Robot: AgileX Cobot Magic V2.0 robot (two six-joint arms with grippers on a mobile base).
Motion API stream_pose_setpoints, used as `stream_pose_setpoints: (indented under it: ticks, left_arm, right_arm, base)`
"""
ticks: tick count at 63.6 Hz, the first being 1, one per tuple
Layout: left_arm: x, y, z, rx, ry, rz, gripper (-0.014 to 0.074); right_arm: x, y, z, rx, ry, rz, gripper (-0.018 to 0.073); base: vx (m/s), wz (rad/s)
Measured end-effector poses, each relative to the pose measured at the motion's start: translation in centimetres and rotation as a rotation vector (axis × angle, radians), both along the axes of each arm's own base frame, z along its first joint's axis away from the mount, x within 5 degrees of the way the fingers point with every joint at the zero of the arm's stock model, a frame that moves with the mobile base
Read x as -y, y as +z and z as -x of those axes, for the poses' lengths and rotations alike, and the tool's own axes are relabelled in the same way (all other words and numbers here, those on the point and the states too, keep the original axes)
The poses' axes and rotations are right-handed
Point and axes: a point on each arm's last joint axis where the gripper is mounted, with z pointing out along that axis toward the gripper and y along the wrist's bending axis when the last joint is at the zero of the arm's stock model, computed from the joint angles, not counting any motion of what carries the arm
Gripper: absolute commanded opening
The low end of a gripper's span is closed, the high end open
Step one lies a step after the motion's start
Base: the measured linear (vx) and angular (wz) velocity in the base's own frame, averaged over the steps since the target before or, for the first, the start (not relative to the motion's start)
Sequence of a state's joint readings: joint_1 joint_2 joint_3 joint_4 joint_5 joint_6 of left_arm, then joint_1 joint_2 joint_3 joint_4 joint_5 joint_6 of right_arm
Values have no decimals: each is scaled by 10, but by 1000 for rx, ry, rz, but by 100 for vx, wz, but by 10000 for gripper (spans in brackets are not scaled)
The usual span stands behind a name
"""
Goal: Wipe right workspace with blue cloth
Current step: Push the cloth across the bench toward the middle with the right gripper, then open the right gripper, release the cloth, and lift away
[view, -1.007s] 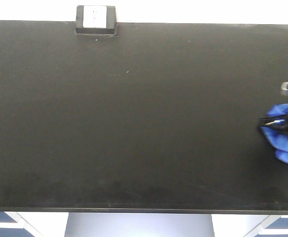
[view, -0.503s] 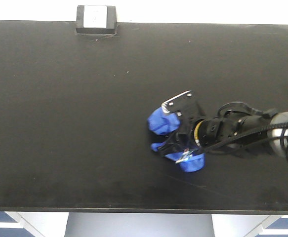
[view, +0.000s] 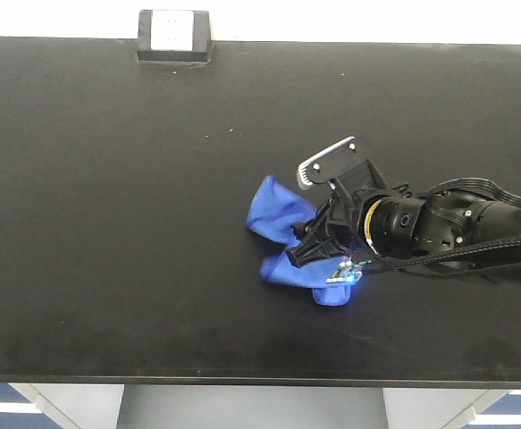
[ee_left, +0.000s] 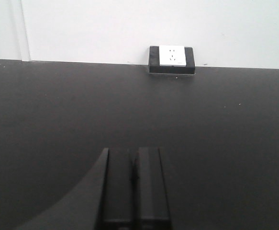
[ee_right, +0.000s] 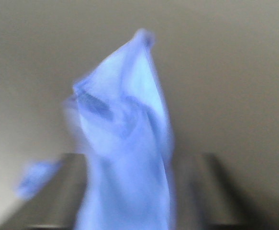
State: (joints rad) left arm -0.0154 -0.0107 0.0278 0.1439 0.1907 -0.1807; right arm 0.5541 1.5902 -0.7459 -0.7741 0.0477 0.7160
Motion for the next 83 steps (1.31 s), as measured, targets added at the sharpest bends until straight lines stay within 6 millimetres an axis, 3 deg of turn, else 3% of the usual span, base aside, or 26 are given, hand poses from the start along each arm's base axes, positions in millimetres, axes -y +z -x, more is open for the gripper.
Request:
stream_pose_setpoints:
  ticks: [7,24,36,53,63,72,83]
  left_arm:
    - [0,0,0,0,0,0,-6]
    - [0,0,0,0,0,0,-6]
    - [0,0,0,0,0,0,-6]
    - [0,0,0,0,0,0,-6]
    - [0,0,0,0,0,0,-6]
    - [0,0,0,0,0,0,-6]
    - [0,0,0,0,0,0,-6]
  right_arm:
    - [4,11,3,14,-37,-12,615]
    - [19,83,26,214,-53,-167,554]
    - [29,116,43,316,-52,-234,510]
    - [32,121,47,335,-53,-240,444]
    - [34,123,49,340,-59,-236,272]
    - [48,133,61,323,-154,-250,-3]
    - [84,143,84,216,-373,-297,-11]
  base:
    - [0,0]
    - [0,0]
    - [0,0]
    - [0,0]
    - [0,0]
    - [0,0]
    - [0,0]
